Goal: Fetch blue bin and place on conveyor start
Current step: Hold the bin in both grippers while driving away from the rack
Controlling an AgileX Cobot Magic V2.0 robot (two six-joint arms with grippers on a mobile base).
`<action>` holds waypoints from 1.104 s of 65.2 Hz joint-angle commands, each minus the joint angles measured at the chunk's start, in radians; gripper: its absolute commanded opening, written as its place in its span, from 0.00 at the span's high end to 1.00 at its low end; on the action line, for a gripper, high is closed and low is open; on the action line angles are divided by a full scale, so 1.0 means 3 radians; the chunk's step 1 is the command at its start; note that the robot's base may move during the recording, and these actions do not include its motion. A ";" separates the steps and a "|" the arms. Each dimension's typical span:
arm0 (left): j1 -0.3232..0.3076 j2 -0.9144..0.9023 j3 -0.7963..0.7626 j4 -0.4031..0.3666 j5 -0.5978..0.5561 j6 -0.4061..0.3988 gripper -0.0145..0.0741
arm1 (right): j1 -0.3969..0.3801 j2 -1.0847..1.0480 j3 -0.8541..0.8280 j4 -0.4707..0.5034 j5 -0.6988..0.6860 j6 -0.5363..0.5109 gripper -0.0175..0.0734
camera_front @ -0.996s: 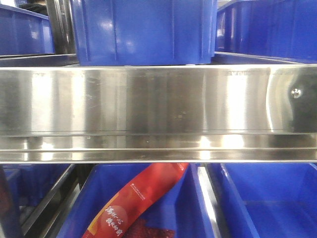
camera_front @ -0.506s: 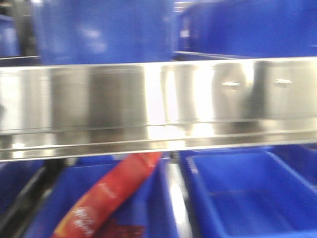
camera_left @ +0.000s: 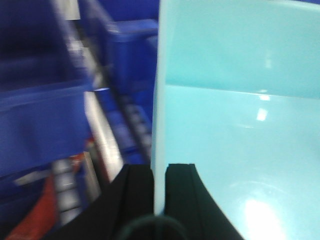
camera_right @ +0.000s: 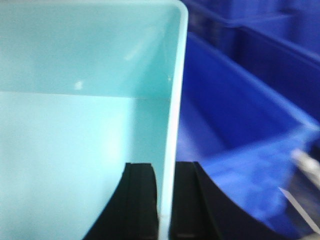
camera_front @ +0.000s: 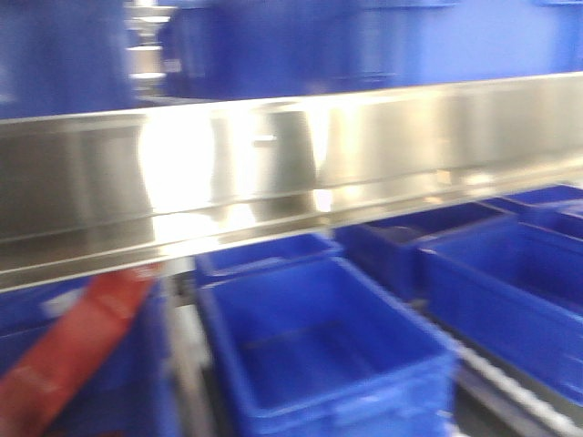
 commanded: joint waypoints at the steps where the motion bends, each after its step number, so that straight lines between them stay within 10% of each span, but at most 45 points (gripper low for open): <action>1: 0.0012 -0.0048 -0.0036 0.0092 -0.0104 -0.0003 0.96 | -0.0006 -0.0049 -0.0009 -0.0088 -0.0126 -0.0028 0.98; 72: 0.0012 -0.0048 -0.0036 0.0179 -0.0106 -0.0003 0.96 | -0.0006 -0.0049 -0.0009 -0.0083 -0.0126 -0.0028 0.98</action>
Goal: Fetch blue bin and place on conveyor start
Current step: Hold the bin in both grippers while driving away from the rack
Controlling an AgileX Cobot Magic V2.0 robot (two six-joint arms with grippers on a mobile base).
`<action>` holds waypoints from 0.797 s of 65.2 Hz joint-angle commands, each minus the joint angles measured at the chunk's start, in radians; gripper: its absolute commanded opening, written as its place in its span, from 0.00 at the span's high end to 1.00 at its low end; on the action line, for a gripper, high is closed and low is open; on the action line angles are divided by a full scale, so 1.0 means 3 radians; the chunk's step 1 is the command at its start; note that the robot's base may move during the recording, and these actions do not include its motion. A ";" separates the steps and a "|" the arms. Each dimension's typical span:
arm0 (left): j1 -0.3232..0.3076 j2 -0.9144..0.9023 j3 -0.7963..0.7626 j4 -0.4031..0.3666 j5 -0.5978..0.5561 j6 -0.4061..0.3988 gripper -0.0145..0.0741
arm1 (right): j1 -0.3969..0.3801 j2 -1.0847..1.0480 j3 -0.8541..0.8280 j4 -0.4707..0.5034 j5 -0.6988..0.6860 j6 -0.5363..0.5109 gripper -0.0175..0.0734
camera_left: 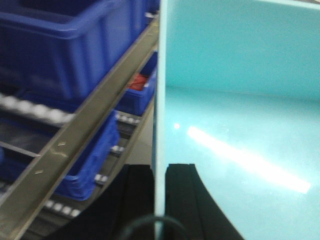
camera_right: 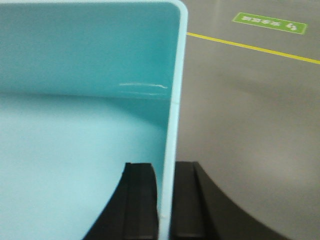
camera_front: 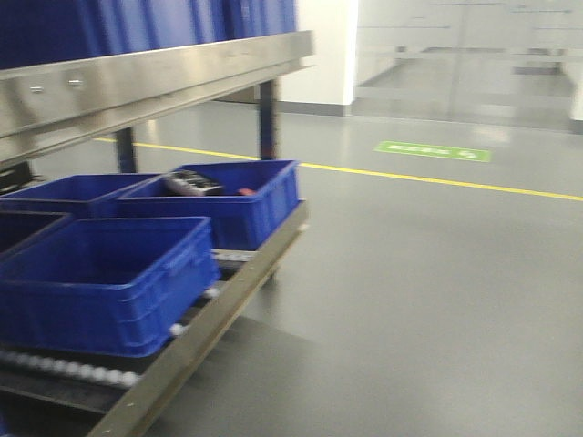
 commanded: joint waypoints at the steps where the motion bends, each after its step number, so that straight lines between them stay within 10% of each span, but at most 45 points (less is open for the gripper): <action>1: 0.0012 -0.0048 -0.0036 0.0156 -0.0099 -0.0003 0.96 | -0.0006 -0.0049 -0.0009 -0.0083 -0.0126 -0.0028 0.98; 52: 0.0012 -0.0048 -0.0036 0.0156 -0.0099 -0.0003 0.96 | -0.0006 -0.0049 -0.0009 -0.0083 -0.0126 -0.0028 0.98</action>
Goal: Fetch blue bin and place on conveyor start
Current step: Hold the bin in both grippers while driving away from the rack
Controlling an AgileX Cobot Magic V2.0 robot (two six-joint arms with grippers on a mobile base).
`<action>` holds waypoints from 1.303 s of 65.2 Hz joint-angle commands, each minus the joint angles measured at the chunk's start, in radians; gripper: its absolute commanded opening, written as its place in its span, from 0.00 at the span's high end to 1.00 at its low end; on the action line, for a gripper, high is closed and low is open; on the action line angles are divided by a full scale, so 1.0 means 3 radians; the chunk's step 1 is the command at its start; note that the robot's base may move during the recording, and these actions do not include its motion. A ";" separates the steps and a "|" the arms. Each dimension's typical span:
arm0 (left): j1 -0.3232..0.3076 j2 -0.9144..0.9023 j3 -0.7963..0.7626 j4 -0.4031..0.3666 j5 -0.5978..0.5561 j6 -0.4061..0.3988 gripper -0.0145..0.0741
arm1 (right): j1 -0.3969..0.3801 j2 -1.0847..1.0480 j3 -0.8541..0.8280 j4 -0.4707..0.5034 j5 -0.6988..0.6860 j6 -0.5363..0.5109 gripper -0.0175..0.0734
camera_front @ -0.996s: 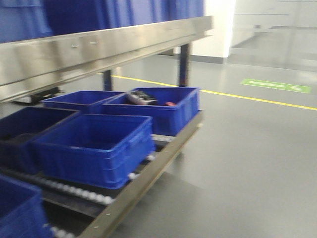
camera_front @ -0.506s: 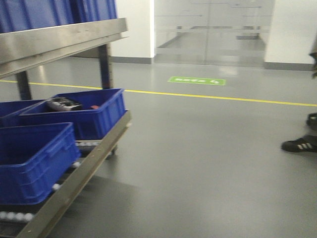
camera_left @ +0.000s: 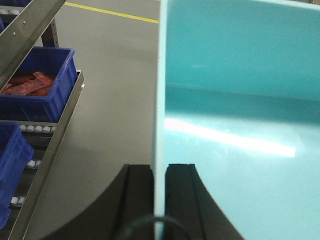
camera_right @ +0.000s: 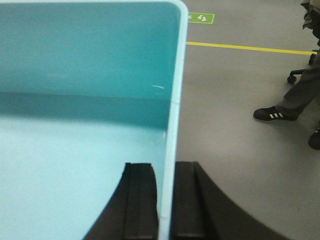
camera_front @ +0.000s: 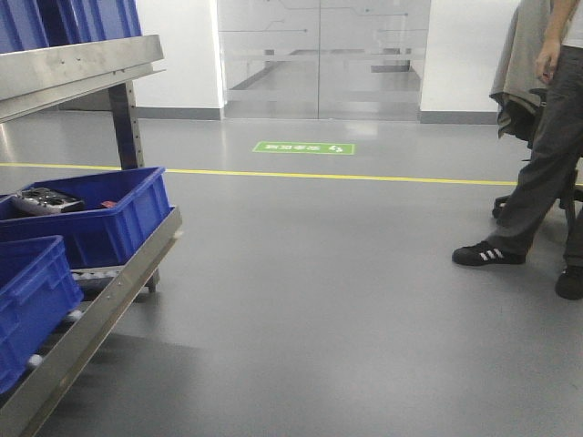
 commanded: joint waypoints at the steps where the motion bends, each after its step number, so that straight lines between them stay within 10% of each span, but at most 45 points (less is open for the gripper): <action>1: 0.0012 -0.0048 -0.0036 0.0149 -0.0087 -0.0003 0.96 | -0.0006 -0.0049 -0.0009 -0.0083 -0.0126 -0.0034 0.98; 85: 0.0012 -0.0020 -0.0036 0.0199 -0.0173 -0.0003 0.96 | -0.0006 -0.0065 -0.0009 -0.0083 -0.0135 -0.0034 0.98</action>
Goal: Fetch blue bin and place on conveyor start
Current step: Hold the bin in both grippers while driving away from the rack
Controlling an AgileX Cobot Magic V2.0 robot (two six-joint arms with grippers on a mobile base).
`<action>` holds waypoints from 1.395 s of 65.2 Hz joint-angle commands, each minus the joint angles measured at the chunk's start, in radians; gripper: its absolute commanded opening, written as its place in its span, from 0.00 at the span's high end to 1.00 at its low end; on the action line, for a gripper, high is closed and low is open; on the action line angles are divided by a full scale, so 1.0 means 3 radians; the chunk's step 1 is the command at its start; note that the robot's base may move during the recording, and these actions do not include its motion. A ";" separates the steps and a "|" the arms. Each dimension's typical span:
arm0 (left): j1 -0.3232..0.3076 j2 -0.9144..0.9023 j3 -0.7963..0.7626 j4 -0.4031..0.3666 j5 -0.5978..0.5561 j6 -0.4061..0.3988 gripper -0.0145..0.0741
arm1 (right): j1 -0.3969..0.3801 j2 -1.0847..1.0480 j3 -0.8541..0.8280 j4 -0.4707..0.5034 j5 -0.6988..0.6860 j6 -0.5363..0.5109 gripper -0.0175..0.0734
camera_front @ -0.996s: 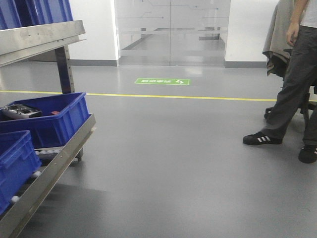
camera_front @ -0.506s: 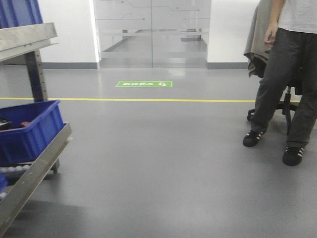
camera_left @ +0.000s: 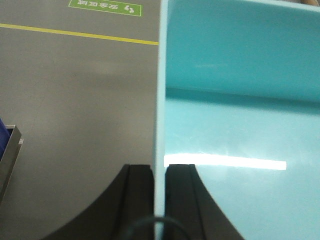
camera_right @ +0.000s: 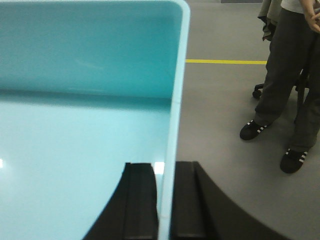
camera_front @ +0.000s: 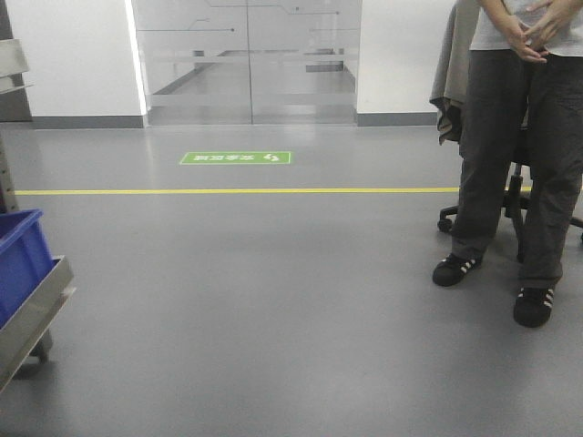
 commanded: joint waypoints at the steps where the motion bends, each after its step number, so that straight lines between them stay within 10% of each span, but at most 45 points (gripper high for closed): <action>1: 0.0012 -0.0007 -0.0029 0.0159 -0.0114 -0.0003 0.96 | -0.0006 -0.0030 -0.0017 -0.0083 -0.0105 -0.0034 0.98; 91: 0.0012 0.0023 -0.0029 0.0164 -0.0289 -0.0003 0.96 | -0.0006 -0.0023 -0.0017 -0.0083 -0.0124 -0.0034 0.98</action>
